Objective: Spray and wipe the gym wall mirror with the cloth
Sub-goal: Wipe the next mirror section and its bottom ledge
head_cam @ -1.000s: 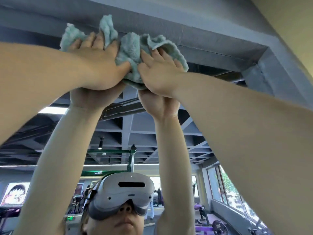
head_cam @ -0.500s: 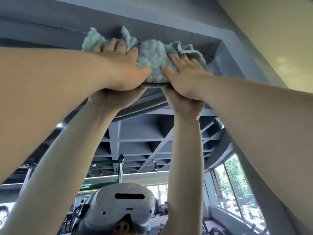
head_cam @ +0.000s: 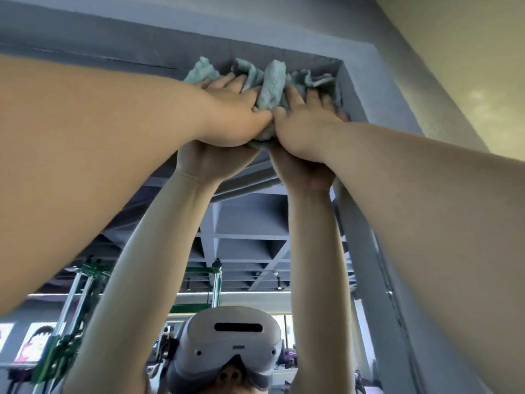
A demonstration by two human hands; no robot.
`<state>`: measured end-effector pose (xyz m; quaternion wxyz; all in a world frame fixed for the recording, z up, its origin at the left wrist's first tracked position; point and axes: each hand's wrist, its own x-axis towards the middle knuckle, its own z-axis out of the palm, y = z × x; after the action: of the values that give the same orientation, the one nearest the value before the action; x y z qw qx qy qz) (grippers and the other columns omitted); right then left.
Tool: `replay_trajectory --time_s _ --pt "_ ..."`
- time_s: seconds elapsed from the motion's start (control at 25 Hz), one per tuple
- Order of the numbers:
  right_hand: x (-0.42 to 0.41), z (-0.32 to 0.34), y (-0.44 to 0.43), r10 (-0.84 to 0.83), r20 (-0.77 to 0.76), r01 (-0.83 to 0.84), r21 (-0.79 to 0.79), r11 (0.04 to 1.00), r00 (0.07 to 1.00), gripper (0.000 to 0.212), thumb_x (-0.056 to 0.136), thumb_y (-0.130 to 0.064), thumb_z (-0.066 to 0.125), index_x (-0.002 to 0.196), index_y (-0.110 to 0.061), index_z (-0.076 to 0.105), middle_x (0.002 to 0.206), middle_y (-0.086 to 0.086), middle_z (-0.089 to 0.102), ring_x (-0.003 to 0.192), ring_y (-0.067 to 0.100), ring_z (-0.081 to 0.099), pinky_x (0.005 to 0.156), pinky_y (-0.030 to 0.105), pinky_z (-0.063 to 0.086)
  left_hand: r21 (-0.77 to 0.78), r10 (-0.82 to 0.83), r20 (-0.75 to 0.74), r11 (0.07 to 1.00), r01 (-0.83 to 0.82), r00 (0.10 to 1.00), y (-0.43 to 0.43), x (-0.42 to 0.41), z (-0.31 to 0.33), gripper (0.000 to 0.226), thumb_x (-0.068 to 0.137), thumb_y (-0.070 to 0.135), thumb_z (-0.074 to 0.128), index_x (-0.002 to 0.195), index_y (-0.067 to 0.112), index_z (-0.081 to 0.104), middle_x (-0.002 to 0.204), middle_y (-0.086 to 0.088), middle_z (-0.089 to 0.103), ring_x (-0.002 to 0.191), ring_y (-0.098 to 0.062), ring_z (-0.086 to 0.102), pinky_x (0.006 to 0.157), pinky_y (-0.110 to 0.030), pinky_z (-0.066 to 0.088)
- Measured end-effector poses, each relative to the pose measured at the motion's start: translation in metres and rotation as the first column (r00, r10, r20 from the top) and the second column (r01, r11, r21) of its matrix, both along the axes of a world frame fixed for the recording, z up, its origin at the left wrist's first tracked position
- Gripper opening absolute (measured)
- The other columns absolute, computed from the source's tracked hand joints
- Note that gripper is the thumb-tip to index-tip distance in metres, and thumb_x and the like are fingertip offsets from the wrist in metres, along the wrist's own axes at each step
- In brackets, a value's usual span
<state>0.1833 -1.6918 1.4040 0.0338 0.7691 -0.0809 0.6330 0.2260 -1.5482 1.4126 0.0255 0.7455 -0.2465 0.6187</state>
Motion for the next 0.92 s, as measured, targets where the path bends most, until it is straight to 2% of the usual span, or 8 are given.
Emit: replay_trajectory --time_s 0.24,0.56,0.76,0.92 --pt "-0.004 -0.026 0.029 -0.028 -0.086 0.031 0.032 0.999 0.996 0.061 0.098 -0.057 0.016 0.152 -0.040 -0.006 0.162 0.001 -0.013 0.149 0.027 -0.010 0.117 0.048 -0.003 -0.081 0.014 -0.019 0.997 -0.016 1.000 0.051 0.019 -0.022 0.068 0.095 0.065 0.015 0.153 0.035 -0.006 0.161 -0.001 -0.016 0.148 -0.020 -0.013 0.119 -0.041 -0.005" --pt "0.021 -0.080 0.157 -0.084 -0.217 0.085 -0.001 0.996 0.973 0.059 0.097 -0.060 0.018 0.149 -0.050 -0.008 0.162 0.004 -0.011 0.148 0.030 -0.009 0.116 0.051 -0.001 -0.090 0.041 -0.039 0.995 -0.045 0.998 0.179 0.053 -0.078 0.069 0.094 0.066 0.013 0.152 0.036 -0.010 0.161 -0.006 -0.018 0.148 -0.022 -0.016 0.119 -0.042 -0.007" --pt "0.039 -0.103 0.210 -0.078 -0.225 0.062 -0.080 0.995 0.971 0.057 0.096 -0.060 0.021 0.147 -0.054 -0.004 0.163 0.005 -0.007 0.148 0.033 -0.009 0.116 0.051 -0.002 -0.085 0.067 -0.081 0.994 -0.074 0.994 0.226 0.067 -0.110 0.070 0.093 0.064 0.012 0.150 0.036 -0.016 0.159 -0.010 -0.022 0.147 -0.025 -0.019 0.119 -0.044 -0.008" --pt "0.049 -0.118 0.213 -0.069 -0.186 0.047 -0.119 0.992 0.980 0.058 0.097 -0.060 0.015 0.148 -0.050 -0.010 0.162 0.007 -0.014 0.147 0.033 -0.015 0.117 0.047 -0.006 -0.166 0.059 -0.113 0.983 -0.077 0.992 0.224 0.067 -0.132 0.070 0.095 0.059 0.014 0.151 0.031 -0.017 0.158 -0.015 -0.022 0.146 -0.031 -0.020 0.117 -0.048 -0.009"
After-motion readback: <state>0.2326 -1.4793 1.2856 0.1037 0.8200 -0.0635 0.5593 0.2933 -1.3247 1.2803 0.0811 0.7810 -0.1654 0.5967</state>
